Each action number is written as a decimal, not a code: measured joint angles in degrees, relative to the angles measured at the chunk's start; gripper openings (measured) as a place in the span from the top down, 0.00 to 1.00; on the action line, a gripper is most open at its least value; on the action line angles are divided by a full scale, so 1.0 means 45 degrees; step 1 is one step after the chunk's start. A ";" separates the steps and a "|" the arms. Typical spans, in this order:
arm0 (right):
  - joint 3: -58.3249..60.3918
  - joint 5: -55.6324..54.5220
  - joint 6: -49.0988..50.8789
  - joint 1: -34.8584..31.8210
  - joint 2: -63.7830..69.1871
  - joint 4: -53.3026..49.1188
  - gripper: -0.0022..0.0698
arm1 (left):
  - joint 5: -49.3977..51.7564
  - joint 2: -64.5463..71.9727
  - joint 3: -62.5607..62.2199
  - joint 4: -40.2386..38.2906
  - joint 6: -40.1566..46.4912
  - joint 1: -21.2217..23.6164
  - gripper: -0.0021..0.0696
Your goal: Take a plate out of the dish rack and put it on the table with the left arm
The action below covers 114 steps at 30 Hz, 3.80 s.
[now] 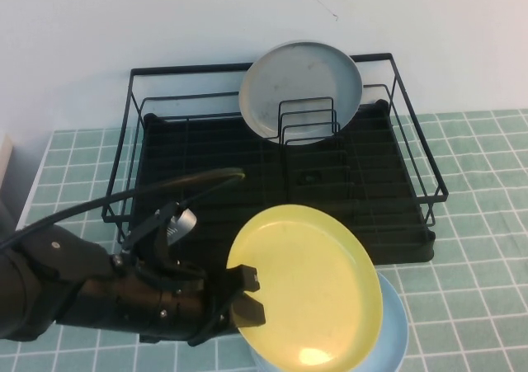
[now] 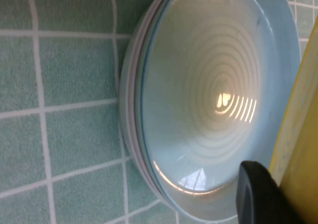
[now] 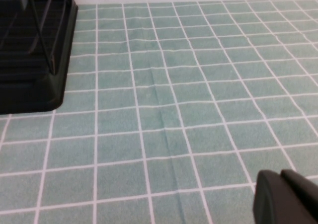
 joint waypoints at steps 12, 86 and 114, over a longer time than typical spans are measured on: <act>0.0000 0.0000 0.0000 0.0000 0.0000 0.0000 0.97 | 0.0758 0.1923 0.0017 -0.3306 0.2976 -0.0056 0.85; 0.0000 0.0000 0.0000 0.0000 0.0000 0.0000 0.97 | 0.2026 -1.2316 0.0046 1.2293 0.0625 0.0434 0.97; 0.0000 0.0000 0.0000 0.0000 0.0000 0.0000 0.97 | -0.2453 -1.6783 0.5051 1.3691 0.1192 0.2325 0.97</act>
